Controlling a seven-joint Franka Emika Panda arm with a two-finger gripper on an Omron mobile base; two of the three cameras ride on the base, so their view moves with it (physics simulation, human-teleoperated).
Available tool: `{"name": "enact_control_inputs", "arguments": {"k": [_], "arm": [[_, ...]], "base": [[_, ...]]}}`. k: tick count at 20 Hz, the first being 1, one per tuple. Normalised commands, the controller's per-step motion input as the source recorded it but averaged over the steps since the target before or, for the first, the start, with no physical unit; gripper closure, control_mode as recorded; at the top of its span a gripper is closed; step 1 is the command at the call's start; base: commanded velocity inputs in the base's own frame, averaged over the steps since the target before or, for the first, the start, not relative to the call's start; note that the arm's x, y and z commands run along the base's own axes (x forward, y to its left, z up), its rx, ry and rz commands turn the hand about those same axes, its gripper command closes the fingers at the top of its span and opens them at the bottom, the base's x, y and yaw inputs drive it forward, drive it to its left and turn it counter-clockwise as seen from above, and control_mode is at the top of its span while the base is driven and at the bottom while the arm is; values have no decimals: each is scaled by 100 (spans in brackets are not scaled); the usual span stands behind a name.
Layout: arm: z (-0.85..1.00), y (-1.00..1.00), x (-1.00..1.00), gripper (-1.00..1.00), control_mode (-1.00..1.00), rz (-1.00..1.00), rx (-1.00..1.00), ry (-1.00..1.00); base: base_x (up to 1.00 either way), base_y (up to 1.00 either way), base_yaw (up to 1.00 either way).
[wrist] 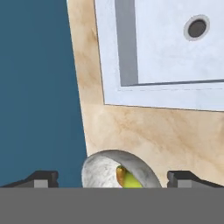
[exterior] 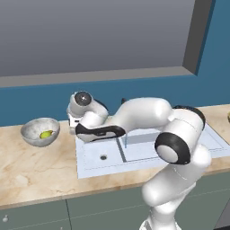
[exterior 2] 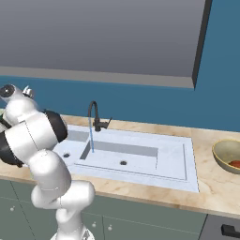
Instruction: Pick the pears from the sink and place them in one bowl. Place the sweet potato in the other bowl. Then turn off the sink faucet.
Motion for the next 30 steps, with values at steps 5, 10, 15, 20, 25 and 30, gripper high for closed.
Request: {"name": "enact_control_inputs", "arguments": {"k": [5,10,15,20,25,30], "arm": [[76,-66,-43,-100,-100,-18,20,19],[65,-73,-40,-100,-100,-22,22,25],[16,-96,-40,-100,-100,-15,15,12],[-4,-100,-34,-100,-100,-14,12,3],[-7,-100,-12,-100,-100,-14,11,6],[-3,-86,0,-100,-100,-5,11,3]], "base": [[0,0,0],[0,0,0],[0,0,0],[0,0,0],[0,0,0],[0,0,0]]}}
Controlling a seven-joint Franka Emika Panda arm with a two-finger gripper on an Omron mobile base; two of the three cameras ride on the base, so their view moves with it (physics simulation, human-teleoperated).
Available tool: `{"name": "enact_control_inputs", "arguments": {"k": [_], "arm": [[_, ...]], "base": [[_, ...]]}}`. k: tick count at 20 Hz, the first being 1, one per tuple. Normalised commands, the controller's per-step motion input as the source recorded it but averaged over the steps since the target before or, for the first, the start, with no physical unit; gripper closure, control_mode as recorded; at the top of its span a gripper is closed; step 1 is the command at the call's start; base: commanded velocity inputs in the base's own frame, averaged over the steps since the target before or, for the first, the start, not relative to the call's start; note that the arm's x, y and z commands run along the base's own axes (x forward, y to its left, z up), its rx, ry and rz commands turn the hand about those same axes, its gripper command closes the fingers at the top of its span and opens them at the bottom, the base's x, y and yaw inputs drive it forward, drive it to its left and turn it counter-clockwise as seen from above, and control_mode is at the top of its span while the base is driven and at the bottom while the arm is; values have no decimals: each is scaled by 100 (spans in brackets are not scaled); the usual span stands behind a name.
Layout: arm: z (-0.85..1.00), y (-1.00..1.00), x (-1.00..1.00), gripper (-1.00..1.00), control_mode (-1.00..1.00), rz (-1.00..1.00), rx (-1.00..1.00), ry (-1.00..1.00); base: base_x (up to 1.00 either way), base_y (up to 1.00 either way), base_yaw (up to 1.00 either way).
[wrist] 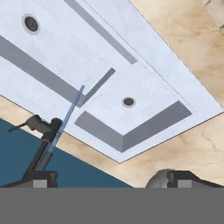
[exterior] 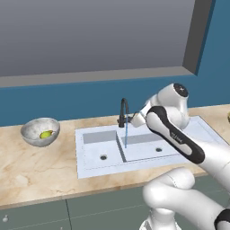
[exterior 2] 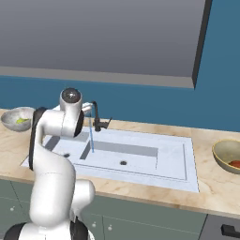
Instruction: Pick the pears from the sink and place them in one bowl. Place the sweet potato in the other bowl. Then turn off the sink faucet.
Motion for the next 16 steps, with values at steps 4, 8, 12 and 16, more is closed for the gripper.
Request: {"name": "enact_control_inputs", "arguments": {"k": [4,8,12,16], "arm": [[-2,-60,2,-100,-100,0,5,-2],[-1,-67,12,-100,-100,6,18,0],[0,-75,23,-100,-100,18,26,0],[-11,-64,27,-100,-100,24,13,0]], "base": [[0,0,0],[0,0,0],[0,0,0],[0,0,0]]}}
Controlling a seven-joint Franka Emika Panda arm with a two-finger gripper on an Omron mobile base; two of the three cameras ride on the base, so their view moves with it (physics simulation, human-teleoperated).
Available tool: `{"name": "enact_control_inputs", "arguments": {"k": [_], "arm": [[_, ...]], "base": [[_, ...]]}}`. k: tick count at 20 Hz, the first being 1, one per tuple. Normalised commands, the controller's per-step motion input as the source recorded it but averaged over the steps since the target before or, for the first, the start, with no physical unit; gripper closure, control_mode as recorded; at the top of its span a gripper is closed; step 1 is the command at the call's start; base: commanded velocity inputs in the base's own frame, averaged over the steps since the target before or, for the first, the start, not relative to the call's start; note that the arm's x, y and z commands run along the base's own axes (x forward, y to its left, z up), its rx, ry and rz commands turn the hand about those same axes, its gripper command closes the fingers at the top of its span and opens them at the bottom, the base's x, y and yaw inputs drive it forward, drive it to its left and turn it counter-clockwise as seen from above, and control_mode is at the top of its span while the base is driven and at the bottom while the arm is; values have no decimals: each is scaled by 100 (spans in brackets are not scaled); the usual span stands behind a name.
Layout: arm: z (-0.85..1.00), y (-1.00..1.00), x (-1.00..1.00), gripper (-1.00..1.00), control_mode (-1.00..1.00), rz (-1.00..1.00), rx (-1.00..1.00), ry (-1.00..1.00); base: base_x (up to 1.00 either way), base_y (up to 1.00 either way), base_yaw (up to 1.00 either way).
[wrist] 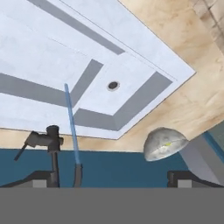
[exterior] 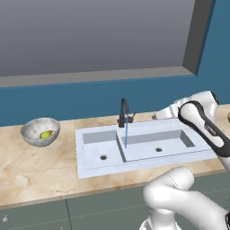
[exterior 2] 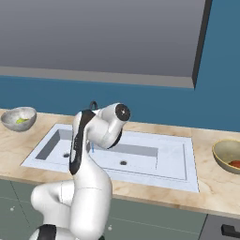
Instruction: Pick the pears from the sink and place them in one bowl. Place the sweet potato in the other bowl. Then turn off the sink faucet.
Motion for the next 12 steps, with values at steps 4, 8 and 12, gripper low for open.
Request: {"name": "enact_control_inputs", "arguments": {"k": [4,8,12], "arm": [[-32,-58,26,-100,-100,17,4,0],[-45,-43,30,-100,-100,10,0,-9],[-38,-31,47,-100,-100,9,0,-13]], "base": [[0,0,0],[0,0,0],[0,0,0]]}}
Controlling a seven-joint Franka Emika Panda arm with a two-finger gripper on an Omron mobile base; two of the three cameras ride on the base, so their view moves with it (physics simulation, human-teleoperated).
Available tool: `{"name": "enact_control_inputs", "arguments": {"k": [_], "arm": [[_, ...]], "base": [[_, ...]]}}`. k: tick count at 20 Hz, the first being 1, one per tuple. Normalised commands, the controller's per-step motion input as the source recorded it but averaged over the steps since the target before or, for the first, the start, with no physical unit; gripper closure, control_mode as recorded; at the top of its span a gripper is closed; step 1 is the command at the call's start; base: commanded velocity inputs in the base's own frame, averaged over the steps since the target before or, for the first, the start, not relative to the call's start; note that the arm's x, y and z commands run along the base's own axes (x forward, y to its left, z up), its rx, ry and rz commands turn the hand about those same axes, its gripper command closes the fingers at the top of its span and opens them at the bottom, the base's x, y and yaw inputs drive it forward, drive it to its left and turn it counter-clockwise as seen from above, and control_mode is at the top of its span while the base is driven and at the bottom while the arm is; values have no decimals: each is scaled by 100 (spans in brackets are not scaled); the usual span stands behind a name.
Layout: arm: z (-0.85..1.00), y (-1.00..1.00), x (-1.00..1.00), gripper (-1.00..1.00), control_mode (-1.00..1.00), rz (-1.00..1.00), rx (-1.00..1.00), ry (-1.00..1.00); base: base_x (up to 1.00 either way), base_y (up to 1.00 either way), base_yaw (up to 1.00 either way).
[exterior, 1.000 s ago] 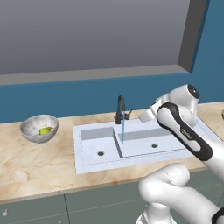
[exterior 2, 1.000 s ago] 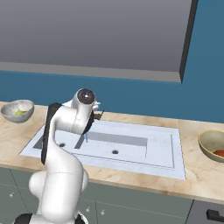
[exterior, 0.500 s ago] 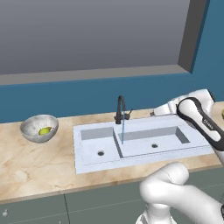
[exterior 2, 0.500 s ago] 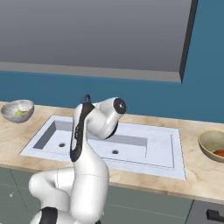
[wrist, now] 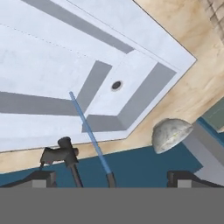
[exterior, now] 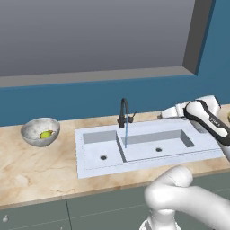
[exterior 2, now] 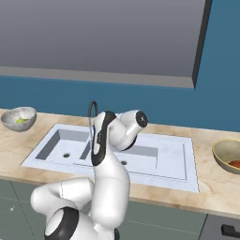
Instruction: Pick the pears from the sink and place them in one bowl. Place the sweet potato in the other bowl. Then turn off the sink faucet.
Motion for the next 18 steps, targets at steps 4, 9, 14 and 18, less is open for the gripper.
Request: {"name": "enact_control_inputs", "arguments": {"k": [4,9,14,18], "arm": [[-26,-20,53,-100,-100,13,0,-19],[-25,-5,60,-100,-100,20,0,-17],[-37,-18,47,-100,-100,26,0,-11],[-41,-34,40,-100,-100,24,-2,-14]], "base": [[0,0,0],[0,0,0],[0,0,0],[0,0,0]]}}
